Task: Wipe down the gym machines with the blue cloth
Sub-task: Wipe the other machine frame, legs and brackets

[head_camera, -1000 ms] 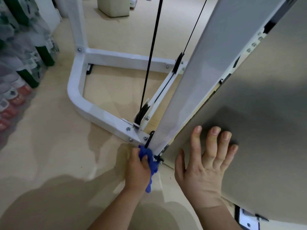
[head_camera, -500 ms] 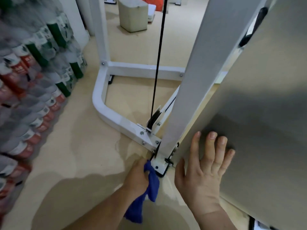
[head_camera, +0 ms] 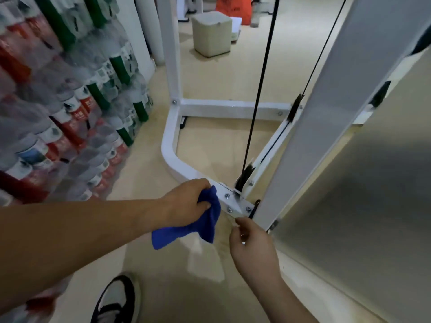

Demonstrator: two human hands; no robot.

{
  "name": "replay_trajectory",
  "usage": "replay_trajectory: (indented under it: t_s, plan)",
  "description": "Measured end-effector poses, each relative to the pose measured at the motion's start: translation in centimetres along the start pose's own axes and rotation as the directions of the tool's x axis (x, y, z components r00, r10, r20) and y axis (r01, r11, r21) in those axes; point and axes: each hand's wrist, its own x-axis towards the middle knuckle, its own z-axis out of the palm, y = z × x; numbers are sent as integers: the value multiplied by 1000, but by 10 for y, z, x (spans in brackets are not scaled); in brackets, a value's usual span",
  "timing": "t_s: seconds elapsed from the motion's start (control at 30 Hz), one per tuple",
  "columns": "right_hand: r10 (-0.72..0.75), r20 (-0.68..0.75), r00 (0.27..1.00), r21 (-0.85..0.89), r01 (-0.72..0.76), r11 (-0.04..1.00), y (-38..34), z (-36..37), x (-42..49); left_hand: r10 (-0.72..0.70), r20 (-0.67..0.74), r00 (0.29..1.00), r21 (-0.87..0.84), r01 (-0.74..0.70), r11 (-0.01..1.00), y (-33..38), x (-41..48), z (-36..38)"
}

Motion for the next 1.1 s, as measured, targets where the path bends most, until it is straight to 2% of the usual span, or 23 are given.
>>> replay_trajectory:
  t_s: [0.13, 0.23, 0.27, 0.33, 0.37, 0.43, 0.5, 0.53, 0.63, 0.77, 0.9, 0.97, 1.03, 1.1]
  plan:
    - [43, -2, 999, -35, -43, 998, 8, 14, 27, 55, -113, 992, -211, -78, 974, -33, 31, 55]
    - [164, 0, 986, 82, -163, 983, 11, 29, 45, 112, -200, 973, -312, -172, 934, -41, 62, 84]
    - [196, -9, 981, 119, -193, 974, 15, 34, 49, 168, -235, 957, -291, -234, 928, -42, 69, 95]
    - [233, -31, 972, 125, -227, 966, 21, 42, 55, 365, -236, 900, -161, -407, 899, -45, 83, 120]
    - [256, -51, 965, 105, -250, 963, 22, 44, 57, 500, -183, 846, -58, -517, 854, -46, 91, 130]
    - [303, -86, 949, 51, -300, 953, 25, 48, 64, 742, -13, 670, 240, -718, 653, -53, 109, 140]
    - [363, -114, 925, 49, -360, 932, 32, 57, 72, 830, 60, 555, 406, -773, 487, -60, 124, 144]
    - [406, -133, 904, 66, -400, 914, 35, 62, 76, 834, 50, 549, 440, -762, 475, -64, 127, 147]
    - [479, -162, 862, 144, -460, 876, 34, 77, 84, 806, 9, 592, 457, -719, 523, -72, 123, 157]
    - [468, -157, 870, 181, -441, 879, 29, 89, 92, 774, -57, 631, 483, -661, 574, -98, 124, 145]
    - [473, -151, 868, 306, -414, 857, 29, 96, 97, 553, -320, 770, 401, -419, 815, -141, 133, 123]
    - [484, -174, 858, 350, -405, 845, 26, 96, 99, 486, -385, 784, 379, -346, 858, -135, 139, 122]
    - [478, -199, 855, 370, -386, 845, 26, 97, 99, 521, -352, 778, 389, -384, 837, -114, 139, 129]
    - [454, -210, 866, 378, -356, 854, 25, 101, 98, 589, -254, 767, 390, -476, 788, -103, 131, 141]
